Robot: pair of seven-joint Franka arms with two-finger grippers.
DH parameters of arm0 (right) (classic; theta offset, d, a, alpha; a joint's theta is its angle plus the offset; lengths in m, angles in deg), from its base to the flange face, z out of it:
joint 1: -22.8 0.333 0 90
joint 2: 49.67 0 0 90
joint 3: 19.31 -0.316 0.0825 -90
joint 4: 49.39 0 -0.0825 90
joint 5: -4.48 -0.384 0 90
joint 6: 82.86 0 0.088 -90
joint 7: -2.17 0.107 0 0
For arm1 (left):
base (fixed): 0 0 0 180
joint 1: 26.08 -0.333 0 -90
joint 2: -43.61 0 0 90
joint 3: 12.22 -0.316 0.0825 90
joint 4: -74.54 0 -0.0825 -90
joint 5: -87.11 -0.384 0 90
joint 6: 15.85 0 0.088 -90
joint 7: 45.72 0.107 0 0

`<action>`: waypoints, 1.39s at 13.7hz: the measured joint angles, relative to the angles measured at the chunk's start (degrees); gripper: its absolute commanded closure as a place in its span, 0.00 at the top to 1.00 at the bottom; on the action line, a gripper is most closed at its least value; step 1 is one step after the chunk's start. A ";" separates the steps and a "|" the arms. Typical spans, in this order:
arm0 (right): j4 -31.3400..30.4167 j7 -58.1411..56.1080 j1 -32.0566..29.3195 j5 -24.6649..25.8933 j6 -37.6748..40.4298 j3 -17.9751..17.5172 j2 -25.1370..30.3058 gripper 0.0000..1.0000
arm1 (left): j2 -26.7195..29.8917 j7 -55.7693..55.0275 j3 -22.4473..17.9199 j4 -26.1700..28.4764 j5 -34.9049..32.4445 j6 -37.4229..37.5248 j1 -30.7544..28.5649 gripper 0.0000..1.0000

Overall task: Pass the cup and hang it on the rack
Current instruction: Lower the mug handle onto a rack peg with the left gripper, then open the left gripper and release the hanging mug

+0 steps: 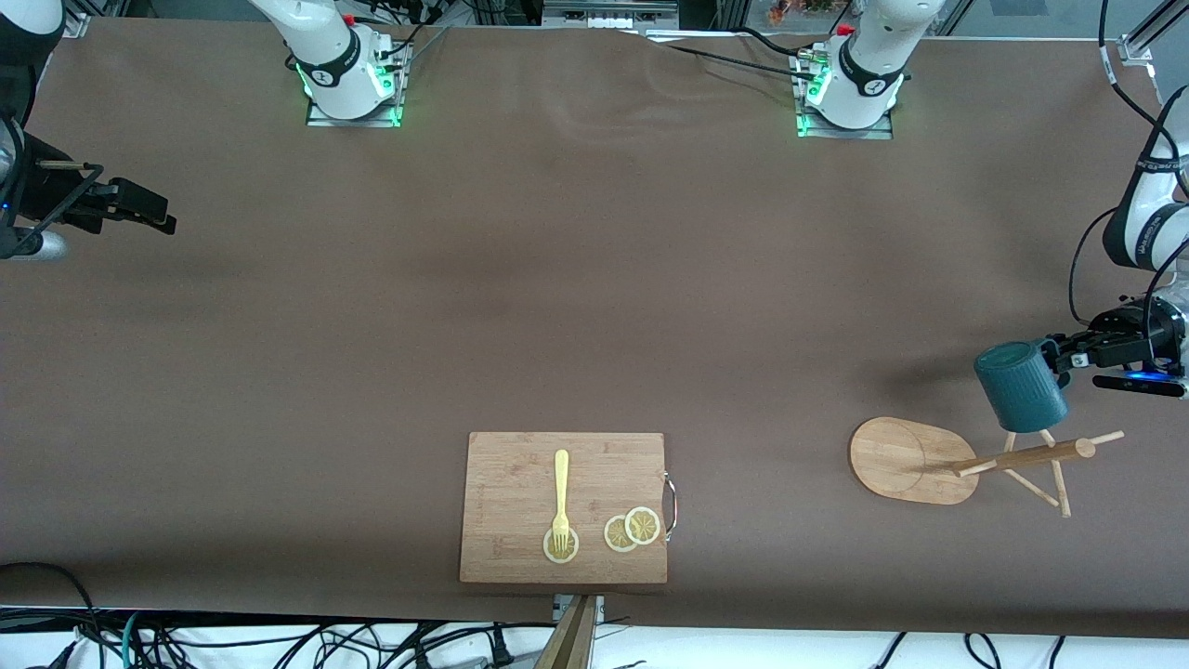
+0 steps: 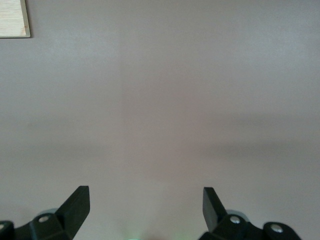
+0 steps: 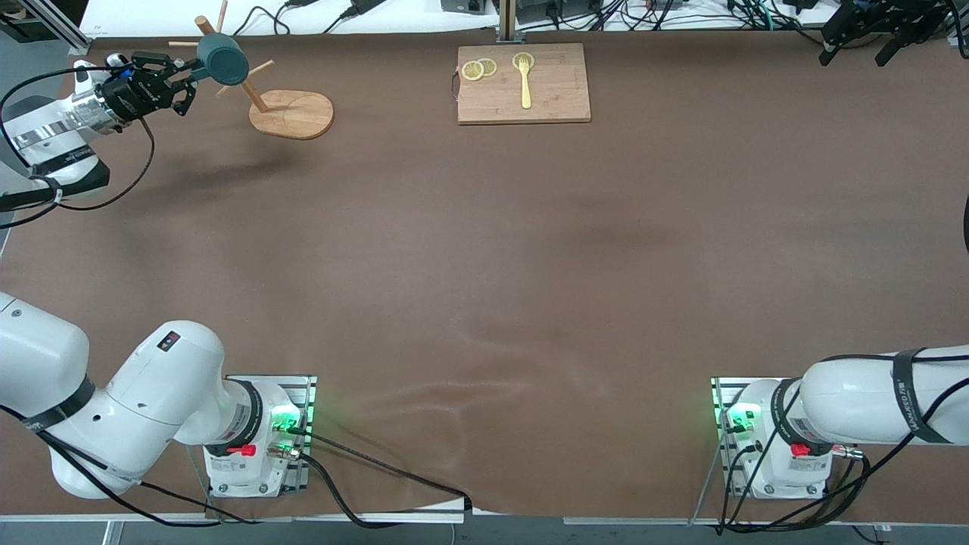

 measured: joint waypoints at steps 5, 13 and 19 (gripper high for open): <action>0.01 0.00 0.00 -0.02 0.76 -0.07 0.00 1.00 | -2.23 0.07 -0.14 -1.85 -0.45 -0.03 0.02 0.00; 0.12 0.00 0.07 -1.08 0.91 -1.25 0.00 1.00 | -5.05 11.02 -0.18 -4.60 -2.75 -0.03 -0.07 1.00; 0.14 0.00 0.07 -1.11 0.97 -1.25 0.00 1.00 | 1.19 12.31 2.64 -9.21 -15.97 1.52 -2.32 1.00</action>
